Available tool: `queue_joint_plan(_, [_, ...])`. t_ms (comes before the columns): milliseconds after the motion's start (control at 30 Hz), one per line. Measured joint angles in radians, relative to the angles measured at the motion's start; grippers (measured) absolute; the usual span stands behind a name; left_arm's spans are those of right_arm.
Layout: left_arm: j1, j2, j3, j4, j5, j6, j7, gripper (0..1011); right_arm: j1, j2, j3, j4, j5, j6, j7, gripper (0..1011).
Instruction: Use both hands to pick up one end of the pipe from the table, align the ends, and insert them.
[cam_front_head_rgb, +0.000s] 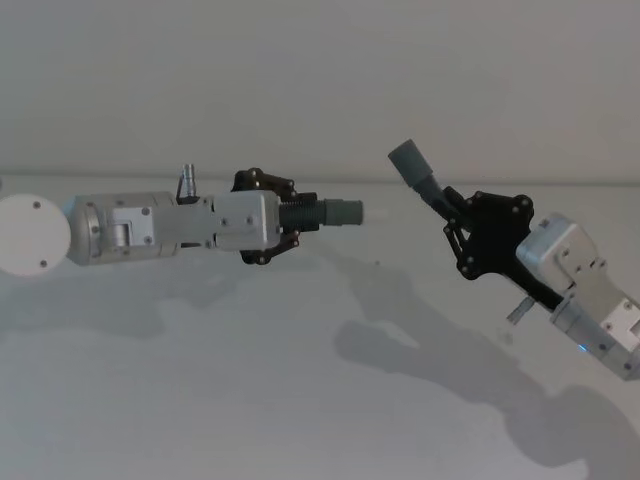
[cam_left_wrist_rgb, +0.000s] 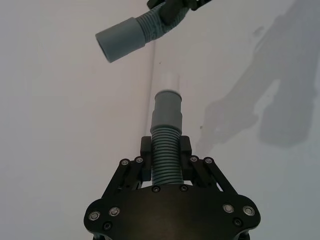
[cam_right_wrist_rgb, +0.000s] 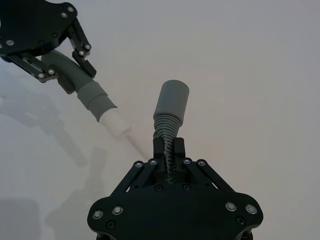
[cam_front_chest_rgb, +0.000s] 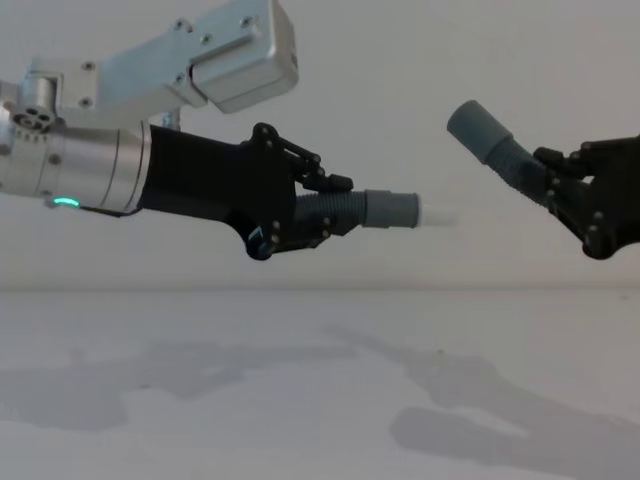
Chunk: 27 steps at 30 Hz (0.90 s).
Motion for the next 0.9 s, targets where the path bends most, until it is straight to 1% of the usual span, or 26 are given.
queue_joint_plan(133, [-0.013,0.005,0.009,0.001,0.012,-0.022,-0.010,304,0.003,0.006,0.003,0.009,-0.006,-0.025,0.009,86])
queue_joint_plan(267, [-0.022,0.009,0.015,0.001,0.020,-0.036,-0.017,304,0.004,0.013,0.005,0.012,-0.007,-0.026,0.021,86])
queue_joint_plan(367, [-0.028,0.012,0.018,0.001,0.025,-0.046,-0.021,304,0.006,0.028,0.009,0.019,-0.007,-0.024,0.040,86])
queue_joint_plan(600, [-0.037,0.015,0.024,0.002,0.033,-0.061,-0.027,304,0.008,0.052,0.018,0.034,-0.006,-0.026,0.063,86])
queue_joint_plan(900, [-0.043,0.018,0.029,0.002,0.039,-0.071,-0.031,304,0.017,0.094,0.023,0.054,-0.023,-0.065,0.089,86])
